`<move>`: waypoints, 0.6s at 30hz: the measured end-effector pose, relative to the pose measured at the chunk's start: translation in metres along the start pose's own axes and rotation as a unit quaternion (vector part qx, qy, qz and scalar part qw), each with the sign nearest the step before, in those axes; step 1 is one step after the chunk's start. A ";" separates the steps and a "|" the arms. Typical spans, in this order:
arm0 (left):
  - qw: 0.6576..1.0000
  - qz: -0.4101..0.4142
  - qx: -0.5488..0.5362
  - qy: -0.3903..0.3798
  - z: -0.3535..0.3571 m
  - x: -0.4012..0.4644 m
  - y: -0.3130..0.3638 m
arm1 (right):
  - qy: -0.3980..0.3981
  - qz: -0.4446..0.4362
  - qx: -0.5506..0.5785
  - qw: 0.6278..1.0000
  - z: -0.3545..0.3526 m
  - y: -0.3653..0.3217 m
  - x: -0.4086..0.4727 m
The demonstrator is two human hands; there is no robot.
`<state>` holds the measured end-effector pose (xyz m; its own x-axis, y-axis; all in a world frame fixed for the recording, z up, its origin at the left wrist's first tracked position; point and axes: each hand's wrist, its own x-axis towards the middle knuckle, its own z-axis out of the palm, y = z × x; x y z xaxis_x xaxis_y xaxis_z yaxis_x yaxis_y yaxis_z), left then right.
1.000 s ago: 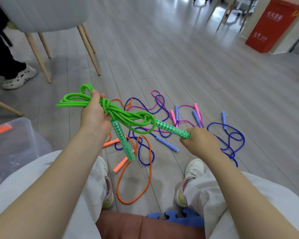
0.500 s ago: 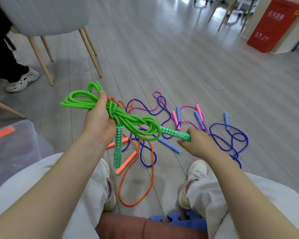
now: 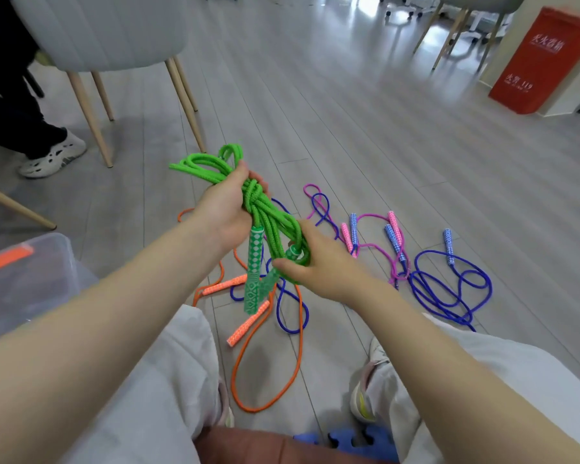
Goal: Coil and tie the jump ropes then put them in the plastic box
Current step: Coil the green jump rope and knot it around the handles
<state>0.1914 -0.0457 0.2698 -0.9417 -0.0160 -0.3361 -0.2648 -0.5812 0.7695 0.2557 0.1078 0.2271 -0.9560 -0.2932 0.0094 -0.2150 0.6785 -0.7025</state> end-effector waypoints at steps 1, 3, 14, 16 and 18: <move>1.000 -0.013 0.012 -0.009 0.002 0.007 0.005 | 0.015 0.005 -0.006 1.000 0.004 0.001 0.009; 0.998 -0.027 0.055 -0.027 0.000 0.023 0.013 | 0.041 0.035 0.020 0.998 0.015 0.005 0.030; 0.903 -0.111 0.398 -0.114 -0.108 0.123 0.006 | 0.030 0.103 0.149 0.983 0.098 0.028 0.154; 0.915 -0.112 0.377 -0.090 -0.123 0.132 -0.008 | 0.020 0.103 0.100 0.989 0.115 0.032 0.167; 0.929 -0.121 0.345 -0.052 -0.140 0.147 -0.020 | -0.013 0.077 0.068 0.995 0.137 0.034 0.182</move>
<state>0.0869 -0.1506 0.1287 -0.8426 0.1468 -0.5181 -0.5080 0.1024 0.8552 0.1015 -0.0147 0.1073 -0.9695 -0.2123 -0.1225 -0.0367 0.6199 -0.7838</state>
